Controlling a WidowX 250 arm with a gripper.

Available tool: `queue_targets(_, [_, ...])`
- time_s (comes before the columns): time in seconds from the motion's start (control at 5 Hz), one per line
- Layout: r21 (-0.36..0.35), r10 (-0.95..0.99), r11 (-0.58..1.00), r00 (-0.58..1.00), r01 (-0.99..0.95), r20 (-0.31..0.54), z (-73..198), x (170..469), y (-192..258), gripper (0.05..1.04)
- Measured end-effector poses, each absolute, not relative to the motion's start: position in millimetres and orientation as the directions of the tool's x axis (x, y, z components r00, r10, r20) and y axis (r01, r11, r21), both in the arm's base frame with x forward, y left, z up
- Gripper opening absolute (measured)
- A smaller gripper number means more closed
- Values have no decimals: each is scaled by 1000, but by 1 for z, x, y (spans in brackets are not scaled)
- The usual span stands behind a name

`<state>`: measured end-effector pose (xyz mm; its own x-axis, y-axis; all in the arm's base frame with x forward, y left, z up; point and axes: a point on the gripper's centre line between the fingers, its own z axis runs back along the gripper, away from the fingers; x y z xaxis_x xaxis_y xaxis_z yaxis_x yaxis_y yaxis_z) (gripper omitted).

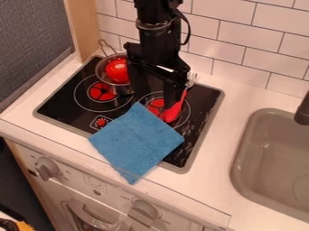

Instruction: Put the red fork above the blue cloth

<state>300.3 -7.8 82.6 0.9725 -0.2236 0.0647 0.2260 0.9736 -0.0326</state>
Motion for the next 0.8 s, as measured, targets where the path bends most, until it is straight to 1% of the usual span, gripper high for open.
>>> queue_targets(0.2, [-40,-214,976,976,216,34,72,299,-8,1000])
queue_targets(0.6, [16,-123,992,992,122,25,31,347,-16,1000])
queue_targets(0.8, [25,-64,998,998,63,26,16,363,-15,1000])
